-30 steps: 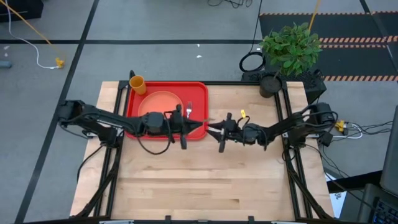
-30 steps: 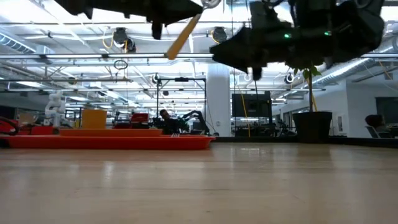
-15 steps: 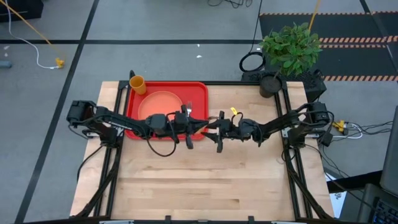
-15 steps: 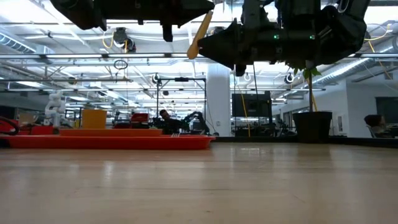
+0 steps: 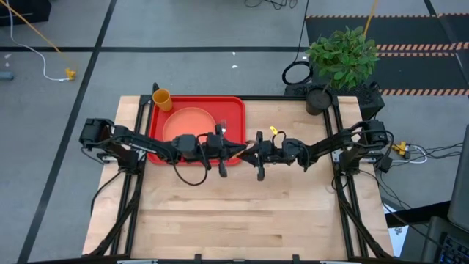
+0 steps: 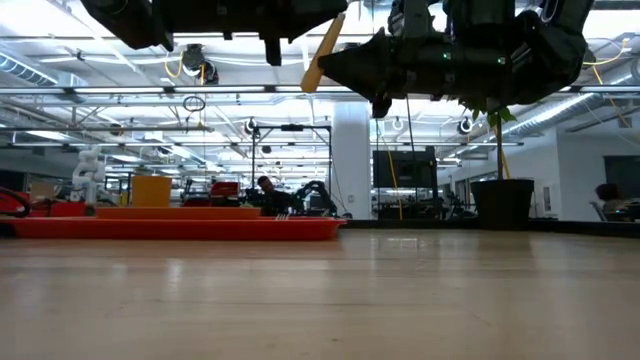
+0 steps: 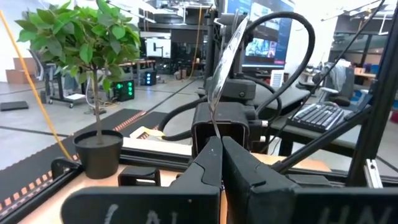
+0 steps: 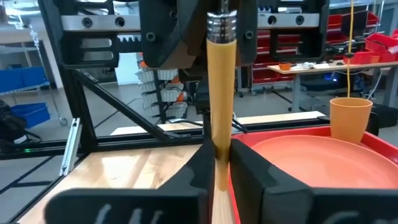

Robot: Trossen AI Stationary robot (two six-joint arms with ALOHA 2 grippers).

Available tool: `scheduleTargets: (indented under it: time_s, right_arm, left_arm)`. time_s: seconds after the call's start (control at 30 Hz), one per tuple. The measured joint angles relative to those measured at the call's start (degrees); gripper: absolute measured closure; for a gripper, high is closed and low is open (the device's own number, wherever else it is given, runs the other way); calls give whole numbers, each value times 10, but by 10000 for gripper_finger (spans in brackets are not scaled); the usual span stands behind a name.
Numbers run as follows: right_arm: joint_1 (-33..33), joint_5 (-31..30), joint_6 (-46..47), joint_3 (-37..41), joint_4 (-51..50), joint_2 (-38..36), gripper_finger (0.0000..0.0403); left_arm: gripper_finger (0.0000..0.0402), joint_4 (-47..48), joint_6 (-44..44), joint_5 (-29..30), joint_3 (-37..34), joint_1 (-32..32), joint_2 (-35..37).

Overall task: Pick and place plate/cup/fork/spoon on tray
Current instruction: Put the orange spoon on the red serving tray to right of the pink fork

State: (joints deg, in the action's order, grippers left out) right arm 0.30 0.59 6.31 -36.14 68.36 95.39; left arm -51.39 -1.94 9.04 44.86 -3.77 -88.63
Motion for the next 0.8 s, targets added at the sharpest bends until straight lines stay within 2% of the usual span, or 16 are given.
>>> scheduleTargets:
  time_s: [0.13,0.33,0.43,0.53,0.67,0.8]
  right_arm:
    - [-1,21,0,0,0,0,373]
    - [0,54,0,-20,-14,0,330]
    - [0,55,1,-29,-22,0,322]
    - [0,55,1,-30,-26,0,339]
    - [0,54,-2,-30,-33,0,385]
    - [-3,55,6,-30,-46,-2,383]
  left_arm:
    - [401,-1,-1,-5,0,-1,0]
    - [401,-20,-7,-32,0,-1,0]
    - [401,-19,-7,-32,0,-1,0]
    - [401,-24,-2,-33,0,-1,0]
    - [400,-22,4,-31,0,-1,0]
    - [396,5,-5,-30,0,-1,1]
